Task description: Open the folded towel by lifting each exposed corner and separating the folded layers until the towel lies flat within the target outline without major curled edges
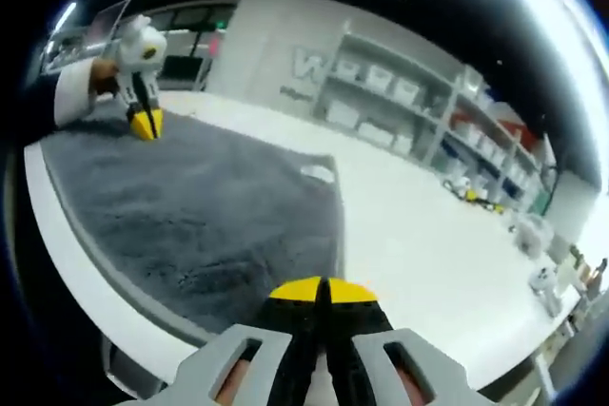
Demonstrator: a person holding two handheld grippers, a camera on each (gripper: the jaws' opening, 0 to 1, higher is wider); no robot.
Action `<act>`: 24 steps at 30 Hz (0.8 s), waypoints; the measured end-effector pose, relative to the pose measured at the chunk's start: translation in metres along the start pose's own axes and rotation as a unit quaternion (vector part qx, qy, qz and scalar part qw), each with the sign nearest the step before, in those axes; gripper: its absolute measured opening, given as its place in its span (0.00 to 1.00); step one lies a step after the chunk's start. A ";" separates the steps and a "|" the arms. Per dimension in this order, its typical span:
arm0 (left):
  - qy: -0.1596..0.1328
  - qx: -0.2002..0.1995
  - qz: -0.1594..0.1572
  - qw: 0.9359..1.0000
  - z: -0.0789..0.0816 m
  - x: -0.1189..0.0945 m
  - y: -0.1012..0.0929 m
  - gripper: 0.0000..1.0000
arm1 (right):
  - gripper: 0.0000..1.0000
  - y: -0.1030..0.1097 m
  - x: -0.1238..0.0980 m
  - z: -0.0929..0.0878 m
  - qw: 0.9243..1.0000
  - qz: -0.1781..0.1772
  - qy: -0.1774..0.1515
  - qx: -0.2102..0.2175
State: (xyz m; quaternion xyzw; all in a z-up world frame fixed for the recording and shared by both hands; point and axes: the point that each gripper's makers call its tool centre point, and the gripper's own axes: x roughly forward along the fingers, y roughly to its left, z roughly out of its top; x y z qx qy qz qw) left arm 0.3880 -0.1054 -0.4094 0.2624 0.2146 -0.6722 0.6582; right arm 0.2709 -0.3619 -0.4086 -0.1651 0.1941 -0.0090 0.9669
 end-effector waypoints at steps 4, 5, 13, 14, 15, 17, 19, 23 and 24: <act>0.001 -0.004 -0.003 1.000 -0.002 -0.002 -0.001 0.04 | 0.00 0.000 0.000 -0.001 1.000 0.002 0.009 0.003; 0.001 -0.001 -0.004 1.000 -0.002 -0.004 -0.001 0.04 | 0.00 0.000 0.000 0.001 1.000 0.003 0.006 -0.008; -0.013 0.012 0.011 1.000 0.003 -0.012 0.005 0.13 | 0.00 0.024 0.002 0.042 0.995 0.046 -0.061 -0.057; -0.017 0.012 0.012 1.000 0.005 -0.014 0.004 0.13 | 0.00 0.029 0.002 0.044 0.995 0.054 -0.065 -0.061; -0.020 0.011 0.010 1.000 0.006 -0.015 0.003 0.14 | 0.00 0.036 0.003 0.047 0.994 0.061 -0.066 -0.063; -0.027 0.010 0.005 1.000 0.009 -0.020 -0.001 0.14 | 0.00 0.046 0.005 0.051 0.992 0.077 -0.067 -0.070; -0.024 0.014 0.004 1.000 0.008 -0.022 -0.004 0.14 | 0.00 0.057 0.007 0.052 0.990 0.092 -0.063 -0.082; 0.006 0.023 0.004 1.000 -0.004 -0.026 -0.005 0.14 | 0.00 0.087 0.010 0.057 0.984 0.132 -0.067 -0.100; 0.011 0.022 0.003 1.000 -0.008 -0.027 -0.006 0.14 | 0.00 0.094 0.012 0.058 0.982 0.141 -0.068 -0.102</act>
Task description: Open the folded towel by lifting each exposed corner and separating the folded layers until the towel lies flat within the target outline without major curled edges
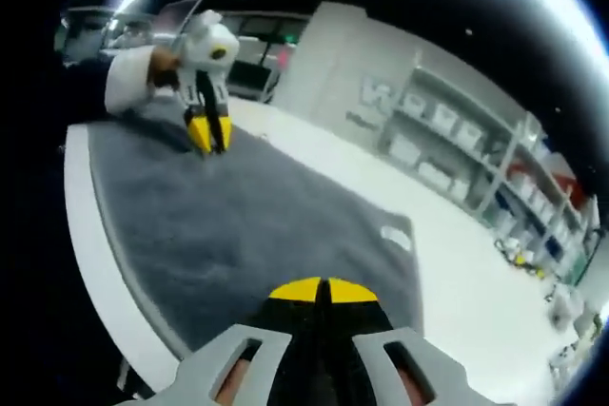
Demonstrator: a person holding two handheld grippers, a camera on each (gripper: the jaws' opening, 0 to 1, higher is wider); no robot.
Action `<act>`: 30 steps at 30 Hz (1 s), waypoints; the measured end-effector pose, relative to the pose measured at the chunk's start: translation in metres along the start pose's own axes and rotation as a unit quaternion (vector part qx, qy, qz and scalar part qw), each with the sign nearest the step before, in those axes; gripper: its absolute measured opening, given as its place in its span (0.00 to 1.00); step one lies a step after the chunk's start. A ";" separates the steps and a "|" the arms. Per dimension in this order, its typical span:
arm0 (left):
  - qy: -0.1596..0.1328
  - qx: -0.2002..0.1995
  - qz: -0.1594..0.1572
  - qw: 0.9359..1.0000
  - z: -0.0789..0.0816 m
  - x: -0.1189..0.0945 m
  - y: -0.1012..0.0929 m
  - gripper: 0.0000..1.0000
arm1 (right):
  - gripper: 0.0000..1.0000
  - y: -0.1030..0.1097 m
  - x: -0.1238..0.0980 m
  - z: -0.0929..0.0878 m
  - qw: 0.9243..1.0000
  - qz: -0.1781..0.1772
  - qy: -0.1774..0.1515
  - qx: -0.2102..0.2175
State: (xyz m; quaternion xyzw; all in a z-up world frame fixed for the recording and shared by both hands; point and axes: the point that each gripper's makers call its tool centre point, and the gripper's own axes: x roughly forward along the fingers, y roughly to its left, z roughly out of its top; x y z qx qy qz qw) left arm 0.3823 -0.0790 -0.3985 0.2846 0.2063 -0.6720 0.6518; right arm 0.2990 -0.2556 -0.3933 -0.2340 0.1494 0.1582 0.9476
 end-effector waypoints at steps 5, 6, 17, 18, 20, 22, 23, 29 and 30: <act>0.028 -0.009 -0.007 1.000 -0.016 -0.002 -0.005 0.12 | 0.00 0.024 0.015 -0.006 0.999 0.033 0.027 -0.026; 0.032 -0.008 -0.008 0.999 -0.018 -0.002 -0.006 0.11 | 0.00 0.025 0.015 -0.006 0.999 0.031 0.026 -0.028; 0.011 -0.029 -0.013 0.999 -0.020 -0.015 -0.011 0.11 | 0.00 0.021 0.015 0.004 0.998 0.032 0.033 -0.046; 0.009 -0.031 -0.007 0.999 -0.020 -0.018 -0.010 0.11 | 0.00 0.021 0.014 0.009 0.998 0.033 0.028 -0.046; 0.010 -0.032 0.009 0.999 -0.023 -0.024 -0.007 0.12 | 0.00 0.025 0.014 0.018 0.998 0.044 0.016 -0.041; 0.007 -0.037 0.021 0.999 -0.027 -0.034 -0.004 0.13 | 0.00 0.034 0.018 0.032 0.997 0.061 -0.004 -0.040; 0.004 -0.041 0.025 0.999 -0.029 -0.037 -0.004 0.14 | 0.00 0.038 0.020 0.035 0.997 0.066 -0.007 -0.042; 0.005 -0.046 0.046 0.998 -0.045 -0.053 -0.011 0.21 | 0.00 0.063 0.034 0.057 0.993 0.101 -0.025 -0.053; 0.003 -0.044 0.052 0.998 -0.049 -0.058 -0.012 0.22 | 0.00 0.066 0.036 0.059 0.993 0.106 -0.027 -0.052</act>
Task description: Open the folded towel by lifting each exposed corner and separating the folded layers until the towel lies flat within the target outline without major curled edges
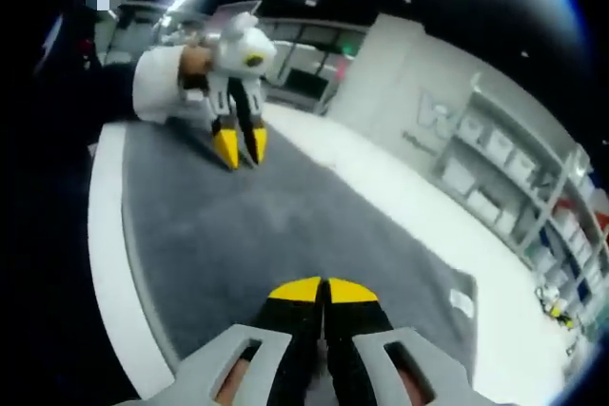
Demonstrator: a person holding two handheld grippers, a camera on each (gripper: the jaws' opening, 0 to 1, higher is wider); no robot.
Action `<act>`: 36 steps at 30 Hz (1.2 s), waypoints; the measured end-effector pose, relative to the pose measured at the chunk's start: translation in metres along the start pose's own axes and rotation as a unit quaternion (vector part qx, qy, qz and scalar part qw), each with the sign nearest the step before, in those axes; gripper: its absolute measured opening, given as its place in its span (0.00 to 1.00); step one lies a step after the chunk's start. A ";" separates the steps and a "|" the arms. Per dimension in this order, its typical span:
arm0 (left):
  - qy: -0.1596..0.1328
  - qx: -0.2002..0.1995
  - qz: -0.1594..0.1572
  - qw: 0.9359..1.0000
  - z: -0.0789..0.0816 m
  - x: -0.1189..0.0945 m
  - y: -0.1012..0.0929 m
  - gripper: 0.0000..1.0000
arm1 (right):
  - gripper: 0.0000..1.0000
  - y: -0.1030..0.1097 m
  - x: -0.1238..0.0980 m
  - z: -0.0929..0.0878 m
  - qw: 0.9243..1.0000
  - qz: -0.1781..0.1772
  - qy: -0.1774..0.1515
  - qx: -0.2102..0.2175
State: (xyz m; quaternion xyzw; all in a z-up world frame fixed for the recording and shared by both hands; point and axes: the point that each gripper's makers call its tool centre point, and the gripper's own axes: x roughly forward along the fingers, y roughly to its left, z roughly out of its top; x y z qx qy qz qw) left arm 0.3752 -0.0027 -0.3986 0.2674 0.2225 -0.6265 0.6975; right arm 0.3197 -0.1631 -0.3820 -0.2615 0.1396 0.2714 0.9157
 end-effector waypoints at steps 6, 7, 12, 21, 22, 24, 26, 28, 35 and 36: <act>0.000 0.003 0.015 1.000 -0.011 -0.010 -0.004 0.23 | 0.00 0.013 0.021 0.003 0.999 0.034 0.001 0.011; 0.005 0.002 0.018 1.000 -0.015 -0.011 -0.005 0.22 | 0.00 0.016 0.026 0.002 0.999 0.038 0.007 0.008; 0.021 -0.039 0.029 0.999 -0.027 -0.014 -0.005 0.16 | 0.00 0.031 0.040 -0.008 0.997 0.066 0.038 -0.002; 0.005 -0.068 0.039 0.997 -0.032 -0.019 -0.009 0.14 | 0.00 0.029 0.042 0.000 0.996 0.081 0.044 -0.015; -0.001 -0.052 0.049 0.997 -0.030 -0.022 -0.007 0.16 | 0.00 0.028 0.041 0.006 0.996 0.082 0.033 -0.009; -0.020 -0.042 0.088 0.995 -0.027 -0.030 0.003 0.18 | 0.00 0.025 0.041 0.016 0.997 0.079 0.019 -0.001; -0.034 -0.060 0.102 0.992 -0.025 -0.039 0.007 0.20 | 0.00 0.025 0.043 0.026 0.997 0.078 0.011 -0.005; -0.046 -0.075 0.111 0.990 -0.025 -0.046 0.006 0.24 | 0.02 0.030 0.047 0.035 0.996 0.088 0.002 -0.013; -0.030 -0.108 0.180 0.977 -0.059 -0.071 0.004 0.32 | 0.08 0.045 0.065 0.044 0.994 0.106 -0.002 -0.031; -0.037 -0.120 0.187 0.974 -0.061 -0.075 0.003 0.33 | 0.09 0.046 0.067 0.044 0.994 0.108 -0.003 -0.019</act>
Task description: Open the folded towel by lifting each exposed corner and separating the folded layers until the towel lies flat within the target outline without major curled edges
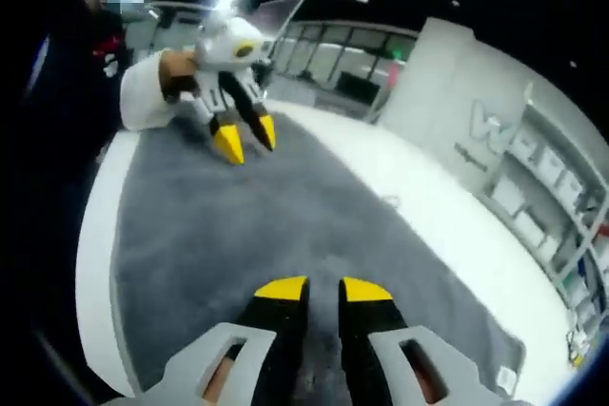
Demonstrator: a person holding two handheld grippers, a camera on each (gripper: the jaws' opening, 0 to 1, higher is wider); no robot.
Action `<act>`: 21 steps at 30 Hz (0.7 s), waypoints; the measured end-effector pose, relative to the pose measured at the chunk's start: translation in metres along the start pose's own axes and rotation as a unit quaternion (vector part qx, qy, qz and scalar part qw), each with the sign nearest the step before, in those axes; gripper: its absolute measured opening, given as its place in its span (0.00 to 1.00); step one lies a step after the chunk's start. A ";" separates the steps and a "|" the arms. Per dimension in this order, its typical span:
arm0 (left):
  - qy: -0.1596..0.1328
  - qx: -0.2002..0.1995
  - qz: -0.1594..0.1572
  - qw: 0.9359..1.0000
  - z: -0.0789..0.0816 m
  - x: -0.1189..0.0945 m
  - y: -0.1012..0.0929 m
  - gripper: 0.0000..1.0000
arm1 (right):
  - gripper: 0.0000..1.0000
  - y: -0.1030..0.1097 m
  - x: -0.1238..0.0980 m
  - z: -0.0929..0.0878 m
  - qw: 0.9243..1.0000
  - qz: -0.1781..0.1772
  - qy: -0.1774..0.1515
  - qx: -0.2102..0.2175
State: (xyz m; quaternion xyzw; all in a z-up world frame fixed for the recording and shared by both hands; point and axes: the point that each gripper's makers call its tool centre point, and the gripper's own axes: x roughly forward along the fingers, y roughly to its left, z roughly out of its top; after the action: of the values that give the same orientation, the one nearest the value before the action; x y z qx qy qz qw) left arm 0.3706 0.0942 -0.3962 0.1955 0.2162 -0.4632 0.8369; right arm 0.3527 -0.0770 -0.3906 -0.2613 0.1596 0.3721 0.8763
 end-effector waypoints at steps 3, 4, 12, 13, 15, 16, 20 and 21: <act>-0.018 -0.009 0.024 1.000 -0.002 -0.012 0.004 0.34 | 0.12 0.004 0.006 -0.001 1.000 0.016 0.004 0.026; -0.018 -0.013 0.032 0.999 -0.006 -0.018 0.016 0.34 | 0.13 0.006 0.008 -0.003 0.999 0.025 0.010 0.035; -0.007 -0.054 0.052 0.997 -0.031 -0.031 0.015 0.35 | 0.09 0.025 0.020 -0.008 0.994 0.078 0.023 0.074; 0.007 -0.054 0.060 0.997 -0.038 -0.032 0.015 0.34 | 0.09 0.026 0.020 -0.008 0.994 0.081 0.023 0.075; -0.014 -0.063 0.062 0.996 -0.038 -0.032 0.008 0.28 | 0.08 0.027 0.020 -0.007 0.992 0.085 0.019 0.091; -0.017 -0.079 0.052 0.995 -0.040 -0.031 0.001 0.24 | 0.08 0.026 0.020 -0.007 0.992 0.086 0.020 0.094; -0.031 -0.096 0.059 0.993 -0.037 -0.030 0.008 0.21 | 0.05 0.032 0.020 -0.005 0.993 0.089 0.026 0.075; -0.030 -0.100 0.061 0.993 -0.037 -0.031 0.010 0.20 | 0.03 0.034 0.021 -0.004 0.993 0.092 0.029 0.063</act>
State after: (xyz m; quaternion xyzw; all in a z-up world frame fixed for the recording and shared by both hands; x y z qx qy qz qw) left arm 0.3578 0.1400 -0.4084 0.1096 0.2236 -0.3929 0.8852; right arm 0.3413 -0.0478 -0.4154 -0.2000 0.2317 0.4328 0.8479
